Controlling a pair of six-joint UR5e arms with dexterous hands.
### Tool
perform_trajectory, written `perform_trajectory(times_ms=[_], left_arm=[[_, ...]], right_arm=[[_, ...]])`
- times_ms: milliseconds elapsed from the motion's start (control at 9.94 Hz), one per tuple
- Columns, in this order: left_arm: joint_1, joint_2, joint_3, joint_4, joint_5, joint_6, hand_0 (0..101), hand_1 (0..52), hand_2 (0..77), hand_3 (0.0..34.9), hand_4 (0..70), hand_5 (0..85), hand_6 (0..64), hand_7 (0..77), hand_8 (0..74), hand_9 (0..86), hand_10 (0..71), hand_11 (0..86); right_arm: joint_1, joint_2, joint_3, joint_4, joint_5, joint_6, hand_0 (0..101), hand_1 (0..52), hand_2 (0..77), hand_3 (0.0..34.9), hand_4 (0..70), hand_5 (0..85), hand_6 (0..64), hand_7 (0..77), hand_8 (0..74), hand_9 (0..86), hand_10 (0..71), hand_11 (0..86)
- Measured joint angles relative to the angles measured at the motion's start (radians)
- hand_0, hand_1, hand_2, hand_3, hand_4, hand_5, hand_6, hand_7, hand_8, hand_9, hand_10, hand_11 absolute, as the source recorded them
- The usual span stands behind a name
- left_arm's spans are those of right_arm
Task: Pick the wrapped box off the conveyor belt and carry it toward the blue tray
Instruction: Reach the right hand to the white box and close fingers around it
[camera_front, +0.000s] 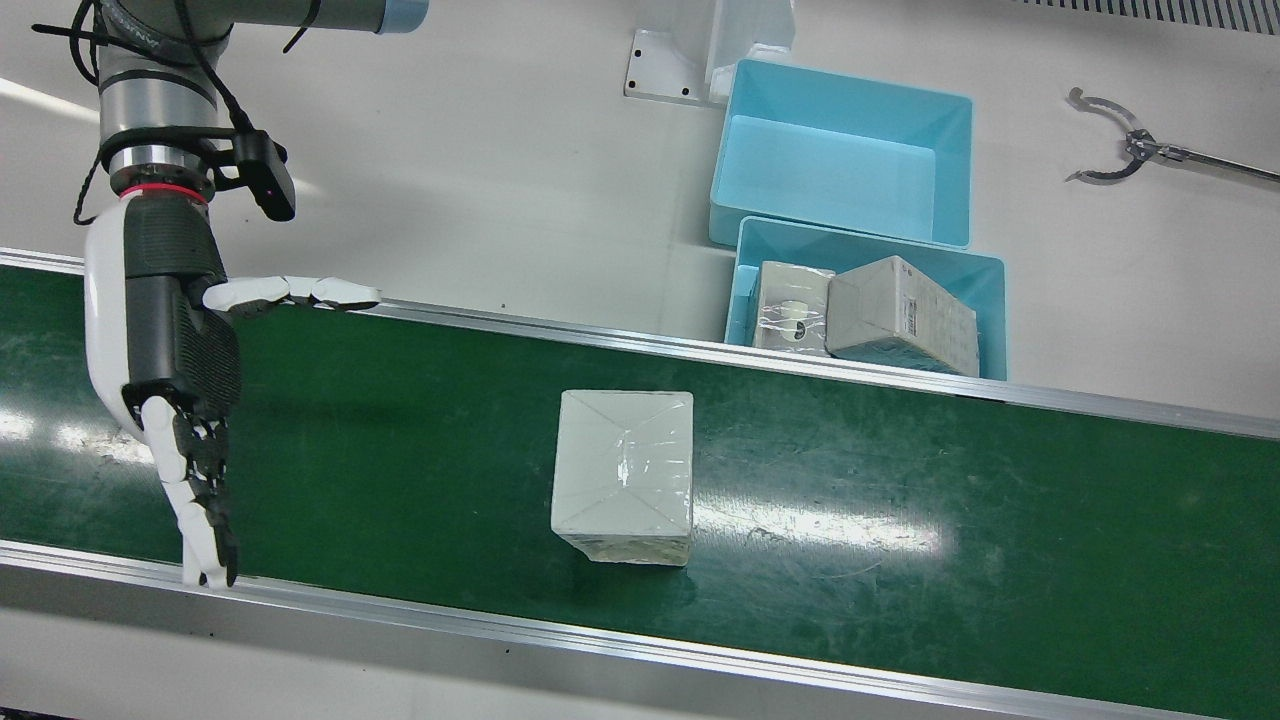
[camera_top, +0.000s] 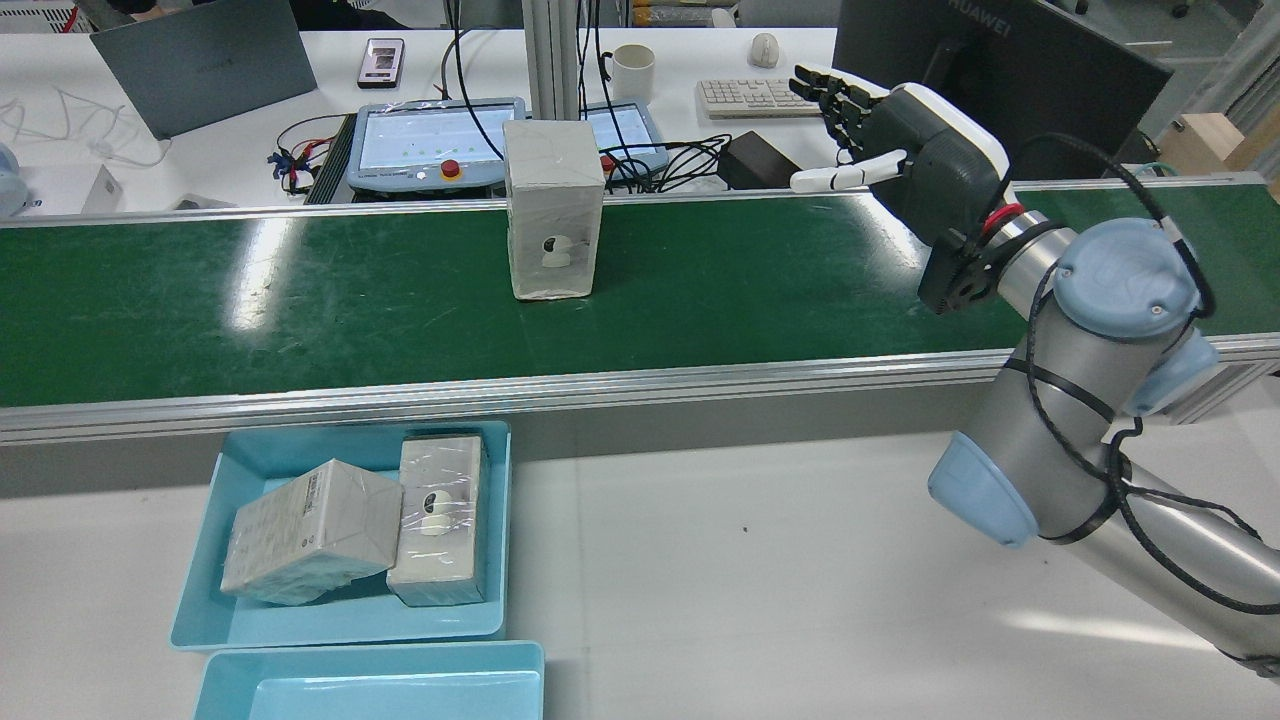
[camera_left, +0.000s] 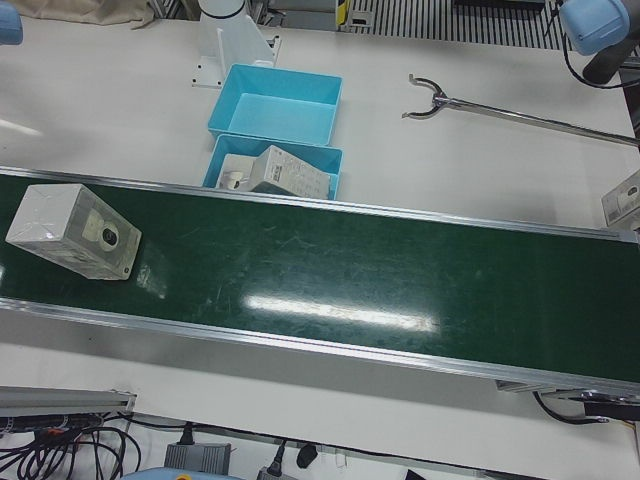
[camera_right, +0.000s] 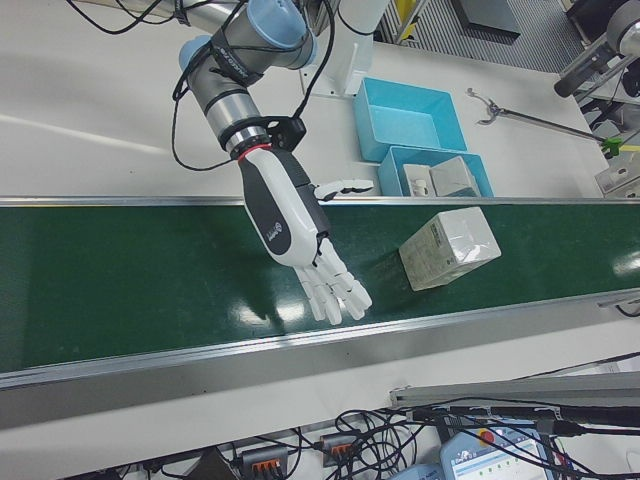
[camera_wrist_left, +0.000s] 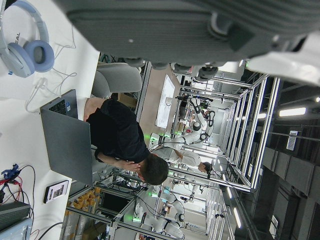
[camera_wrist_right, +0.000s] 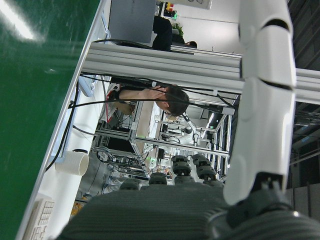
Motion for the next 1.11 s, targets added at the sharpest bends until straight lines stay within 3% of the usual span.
perform_trajectory(times_ms=[101,403,1107], left_arm=[[0.0,0.0,0.0,0.0,0.0,0.0,0,0.0,0.5,0.0,0.0,1.1,0.0,0.0,0.0,0.0,0.0,0.0],[0.0,0.0,0.0,0.0,0.0,0.0,0,0.0,1.1,0.0,0.0,1.1,0.0,0.0,0.0,0.0,0.0,0.0],[0.0,0.0,0.0,0.0,0.0,0.0,0,0.0,0.5,0.0,0.0,1.1,0.0,0.0,0.0,0.0,0.5,0.0]], right_arm=[[-0.013,0.025,-0.029,0.008,0.002,-0.002,47,13.6,12.5,3.3,3.8,6.0,0.0,0.5,0.0,1.6,0.0,1.1],[-0.046,0.057,-0.094,0.053,0.006,-0.004,47,13.1,13.1,3.3,3.8,6.5,0.0,0.5,0.0,1.6,0.0,1.6],[-0.075,0.094,-0.153,0.086,0.014,-0.007,47,13.6,14.2,3.6,6.0,8.2,0.0,3.8,0.0,1.6,0.0,1.1]])
